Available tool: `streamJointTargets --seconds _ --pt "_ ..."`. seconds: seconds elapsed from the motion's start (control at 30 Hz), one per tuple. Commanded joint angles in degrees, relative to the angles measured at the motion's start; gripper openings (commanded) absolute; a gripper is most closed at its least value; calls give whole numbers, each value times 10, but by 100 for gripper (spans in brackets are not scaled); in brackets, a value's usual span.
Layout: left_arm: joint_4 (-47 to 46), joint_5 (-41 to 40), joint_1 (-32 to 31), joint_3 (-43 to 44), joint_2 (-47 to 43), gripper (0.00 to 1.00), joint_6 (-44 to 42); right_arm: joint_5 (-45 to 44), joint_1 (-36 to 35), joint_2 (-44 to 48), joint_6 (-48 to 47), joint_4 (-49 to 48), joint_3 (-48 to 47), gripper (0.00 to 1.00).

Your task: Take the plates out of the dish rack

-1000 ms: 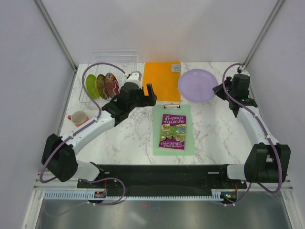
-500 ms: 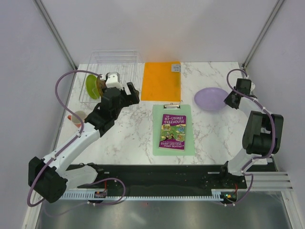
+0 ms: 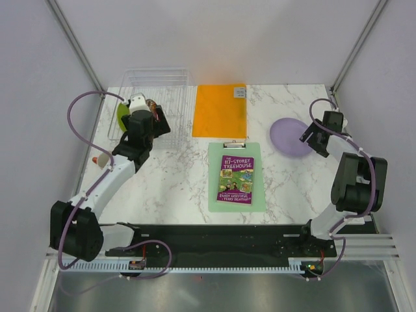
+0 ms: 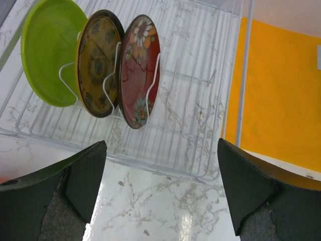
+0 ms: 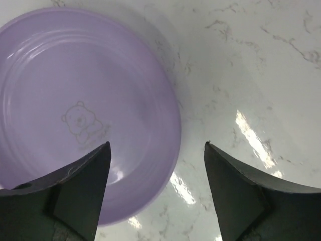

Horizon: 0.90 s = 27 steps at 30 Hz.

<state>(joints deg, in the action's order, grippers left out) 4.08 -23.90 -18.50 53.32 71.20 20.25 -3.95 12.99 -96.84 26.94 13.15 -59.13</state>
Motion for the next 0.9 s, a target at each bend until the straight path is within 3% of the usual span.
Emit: streamJointTargets --seconds 0.0,0.17,0.33,0.67,0.87 --pt "-61 -25 22 58 61 96 -59 -33 -3 135 -29 37 11 83" --pt "-97 -66 26 106 140 92 -102 -12 -17 288 -46 55 19 89" --pt "-94 -91 36 153 220 88 -116 11 -21 358 -53 90 -5 91" --pt "-86 -59 71 186 291 85 -79 34 -21 360 -57 101 -12 93" --pt "-72 -24 87 202 331 72 -50 39 -20 354 -58 101 -10 93"
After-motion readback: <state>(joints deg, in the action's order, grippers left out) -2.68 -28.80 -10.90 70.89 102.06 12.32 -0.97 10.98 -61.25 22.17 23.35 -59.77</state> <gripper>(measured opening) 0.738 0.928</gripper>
